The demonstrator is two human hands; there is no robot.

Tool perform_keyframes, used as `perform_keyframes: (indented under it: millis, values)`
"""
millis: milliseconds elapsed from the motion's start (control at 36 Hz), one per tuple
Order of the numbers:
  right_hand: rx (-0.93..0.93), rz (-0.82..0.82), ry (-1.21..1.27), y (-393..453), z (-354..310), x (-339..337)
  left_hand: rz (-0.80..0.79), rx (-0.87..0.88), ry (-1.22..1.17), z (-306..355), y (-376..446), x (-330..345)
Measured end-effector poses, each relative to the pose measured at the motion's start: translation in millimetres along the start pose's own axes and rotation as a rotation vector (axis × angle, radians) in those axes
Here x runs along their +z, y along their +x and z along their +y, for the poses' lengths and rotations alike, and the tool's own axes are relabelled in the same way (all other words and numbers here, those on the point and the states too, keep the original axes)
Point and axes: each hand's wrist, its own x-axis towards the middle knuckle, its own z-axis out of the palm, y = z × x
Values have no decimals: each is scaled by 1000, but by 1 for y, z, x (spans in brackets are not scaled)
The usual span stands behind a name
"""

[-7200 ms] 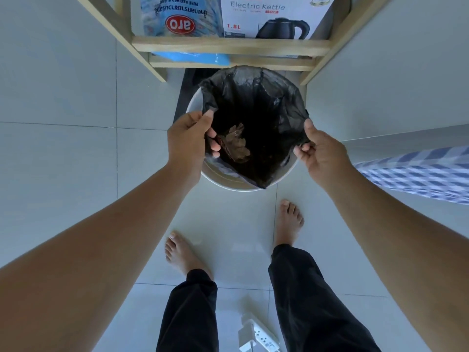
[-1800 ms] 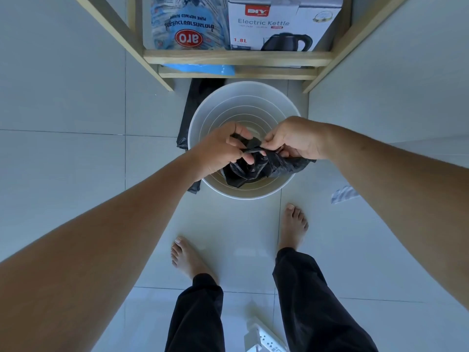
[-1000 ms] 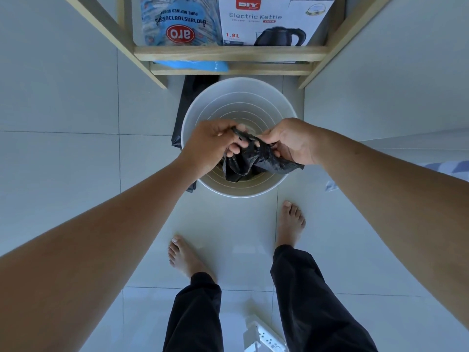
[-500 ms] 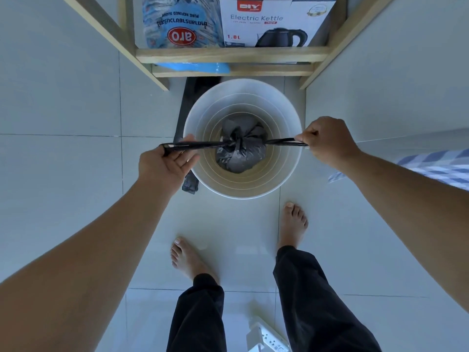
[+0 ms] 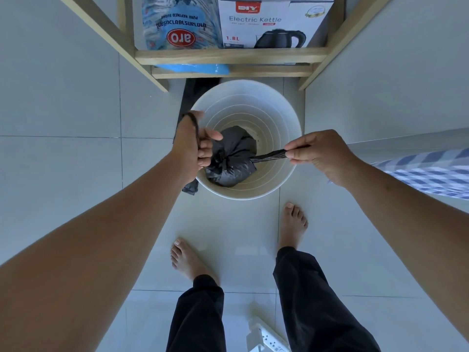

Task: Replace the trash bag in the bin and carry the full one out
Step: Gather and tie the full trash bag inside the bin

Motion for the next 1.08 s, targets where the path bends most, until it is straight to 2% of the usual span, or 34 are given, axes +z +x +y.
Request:
perform_keyframes:
  millis: [83,167,306,473,584,639,695,751,834,890,1084]
  values:
    - [-2,9,-5,0,-1,-4,-63,23,28,-1,0,6]
    - [2,1,-52,1,-3,-6,-45,78,-15,-5,1,1]
    - [-16,-30,-275,4,-2,0,-148,196,-12,-21,2,-13]
    - [-106,57,-416,5,-4,6,-205,342,620,-34,9,-28]
    - [-148,100,-448,8,-7,4,-151,381,594,-32,9,-33]
    - [-160,95,-471,9,-8,4,-138,389,434,-26,8,-29]
    - [-175,75,-509,9,-9,4,-51,396,297,-18,9,-25]
    - [-197,55,-535,9,-10,6,62,428,310,-11,12,-18]
    - [-252,44,-562,10,-14,11,129,457,559,-5,18,-2]
    - [-310,58,-571,9,-20,14,43,435,786,-4,18,10]
    - [-445,137,-500,15,-39,19,-190,357,1238,-5,13,23]
